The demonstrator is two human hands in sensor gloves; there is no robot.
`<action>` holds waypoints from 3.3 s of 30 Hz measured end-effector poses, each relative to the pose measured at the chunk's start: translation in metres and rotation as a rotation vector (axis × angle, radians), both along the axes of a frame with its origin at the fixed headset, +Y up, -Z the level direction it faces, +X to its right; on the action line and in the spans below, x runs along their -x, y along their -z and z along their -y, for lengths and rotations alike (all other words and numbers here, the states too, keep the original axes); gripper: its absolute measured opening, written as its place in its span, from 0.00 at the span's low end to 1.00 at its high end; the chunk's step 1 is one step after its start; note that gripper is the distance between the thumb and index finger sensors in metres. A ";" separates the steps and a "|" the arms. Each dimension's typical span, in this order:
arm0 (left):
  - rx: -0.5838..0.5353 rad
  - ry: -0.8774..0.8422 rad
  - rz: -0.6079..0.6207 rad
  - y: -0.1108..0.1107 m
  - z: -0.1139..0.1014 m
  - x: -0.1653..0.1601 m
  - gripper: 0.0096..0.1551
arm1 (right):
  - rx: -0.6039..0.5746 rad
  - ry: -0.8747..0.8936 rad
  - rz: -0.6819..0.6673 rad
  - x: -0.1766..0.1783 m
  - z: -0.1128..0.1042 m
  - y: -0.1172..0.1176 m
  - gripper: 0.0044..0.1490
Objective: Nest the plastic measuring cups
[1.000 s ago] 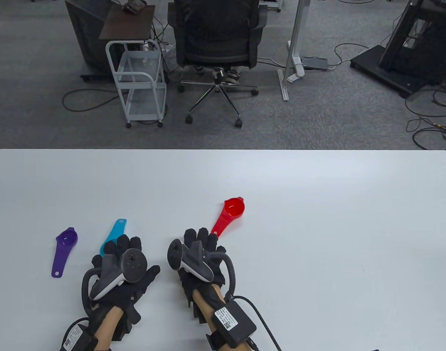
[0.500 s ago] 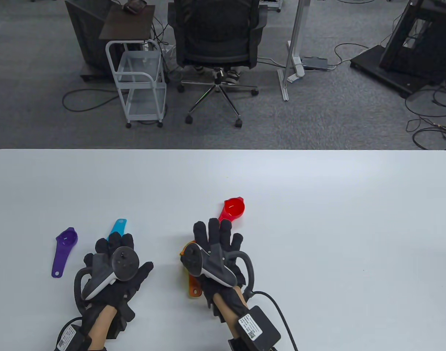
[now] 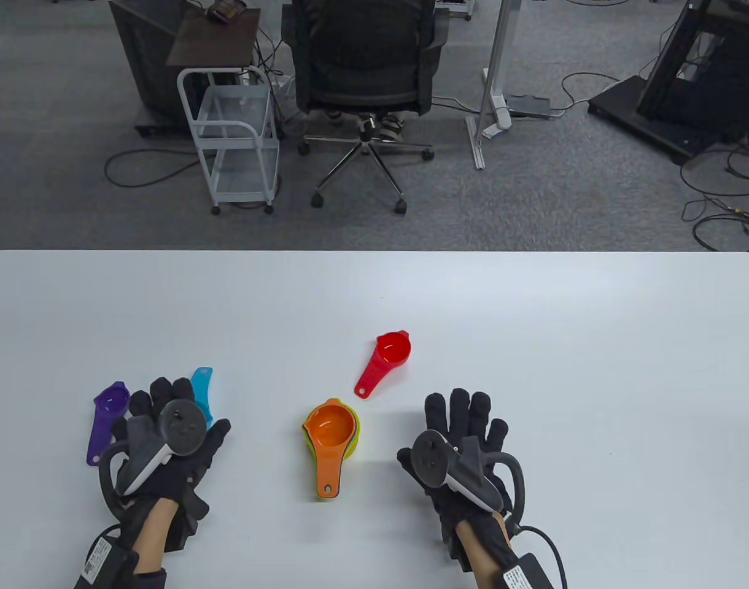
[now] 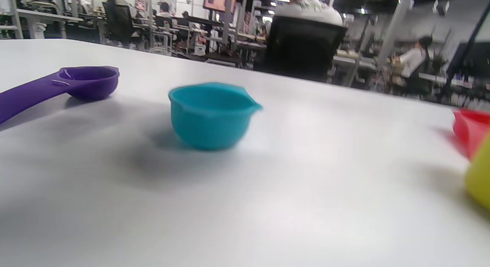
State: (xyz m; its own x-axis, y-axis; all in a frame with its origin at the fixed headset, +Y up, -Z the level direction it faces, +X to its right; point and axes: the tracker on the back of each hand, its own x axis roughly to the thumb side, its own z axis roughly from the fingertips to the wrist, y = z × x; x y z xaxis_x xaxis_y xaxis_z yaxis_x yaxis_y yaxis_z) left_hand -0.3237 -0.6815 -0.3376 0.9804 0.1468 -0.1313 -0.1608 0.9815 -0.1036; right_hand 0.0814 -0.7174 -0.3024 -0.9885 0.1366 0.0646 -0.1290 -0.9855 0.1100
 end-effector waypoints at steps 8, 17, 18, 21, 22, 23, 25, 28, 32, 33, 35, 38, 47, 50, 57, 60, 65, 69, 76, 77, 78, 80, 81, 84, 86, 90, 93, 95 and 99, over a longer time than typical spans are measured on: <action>0.224 0.180 -0.023 0.035 0.030 -0.008 0.63 | 0.032 -0.003 0.007 -0.002 0.002 0.000 0.61; 0.347 0.214 -0.177 0.066 0.053 -0.020 0.61 | 0.082 0.006 0.024 -0.005 0.008 0.004 0.62; 0.340 0.212 -0.165 0.066 0.054 -0.020 0.60 | 0.086 0.006 0.025 -0.005 0.008 0.005 0.62; 0.308 0.166 -0.089 0.061 0.046 -0.024 0.60 | 0.069 0.013 0.020 -0.005 0.006 0.003 0.63; 0.251 0.126 -0.013 0.056 0.039 -0.030 0.61 | 0.054 0.022 0.015 -0.004 0.004 0.002 0.62; 0.201 0.095 0.063 0.051 0.032 -0.037 0.60 | 0.039 0.033 0.009 -0.003 0.002 0.001 0.62; 0.106 0.031 0.228 0.038 0.014 -0.058 0.60 | 0.014 0.063 -0.014 0.000 -0.001 -0.002 0.62; 0.029 -0.031 0.522 0.015 -0.009 -0.099 0.58 | -0.004 0.151 -0.063 0.005 -0.004 -0.006 0.60; 0.047 -0.062 0.801 -0.010 -0.019 -0.147 0.56 | -0.038 0.376 -0.120 0.007 -0.009 -0.010 0.54; 0.061 -0.063 0.856 -0.015 -0.021 -0.158 0.56 | -0.047 0.440 -0.134 0.006 -0.011 -0.011 0.52; 0.089 -0.068 0.931 -0.020 -0.022 -0.174 0.55 | -0.035 0.534 -0.148 0.005 -0.012 -0.012 0.49; 0.081 -0.066 0.976 -0.022 -0.023 -0.187 0.55 | 0.038 0.645 -0.170 0.004 -0.011 -0.010 0.39; -0.035 -0.245 0.799 -0.007 -0.031 -0.185 0.64 | 0.040 0.930 -0.057 -0.006 -0.009 -0.010 0.27; -0.017 -0.437 0.562 -0.001 -0.033 -0.186 0.59 | 0.030 0.960 -0.018 -0.005 -0.006 -0.010 0.27; 0.040 -0.347 0.413 0.005 -0.037 -0.215 0.54 | 0.052 0.958 -0.088 0.009 -0.004 -0.014 0.27; 0.036 -0.251 0.411 0.008 -0.039 -0.221 0.50 | 0.077 0.950 -0.128 0.012 -0.003 -0.014 0.28; 0.085 -0.288 0.416 0.009 -0.038 -0.222 0.50 | 0.071 0.903 -0.183 0.018 -0.003 -0.015 0.30; 0.089 -0.308 0.420 0.010 -0.040 -0.221 0.51 | 0.070 0.908 -0.210 0.022 -0.004 -0.016 0.30; 0.083 -0.271 0.403 0.017 -0.043 -0.209 0.50 | 0.179 0.852 -0.214 0.010 -0.015 -0.018 0.44; 0.092 -0.258 0.403 0.018 -0.042 -0.208 0.50 | 0.138 0.782 -0.195 0.006 -0.017 -0.018 0.47; 0.113 -0.221 0.407 0.018 -0.040 -0.207 0.50 | 0.062 0.683 -0.164 0.000 -0.018 -0.018 0.49; 0.130 -0.132 0.420 0.016 -0.033 -0.208 0.50 | -0.021 0.505 -0.081 -0.010 -0.018 -0.016 0.52; 0.135 -0.082 0.433 0.015 -0.029 -0.211 0.50 | -0.028 0.408 -0.046 -0.015 -0.017 -0.014 0.54; 0.173 -0.005 0.456 0.017 -0.015 -0.217 0.50 | -0.011 0.299 -0.003 -0.020 -0.010 -0.010 0.57; 0.198 0.013 0.459 0.019 -0.008 -0.219 0.49 | 0.019 0.281 -0.001 -0.020 -0.007 -0.009 0.57; 0.238 0.045 0.448 0.024 0.002 -0.220 0.49 | 0.020 0.262 -0.003 -0.018 -0.007 -0.009 0.58; 0.242 0.080 0.441 0.027 0.005 -0.218 0.50 | 0.027 0.255 -0.008 -0.017 -0.007 -0.009 0.58; 0.255 0.070 0.443 0.028 0.008 -0.217 0.50 | 0.046 0.250 -0.010 -0.016 -0.005 -0.008 0.59; 0.263 0.060 0.446 0.029 0.013 -0.219 0.50 | 0.069 0.241 -0.004 -0.017 -0.003 -0.006 0.59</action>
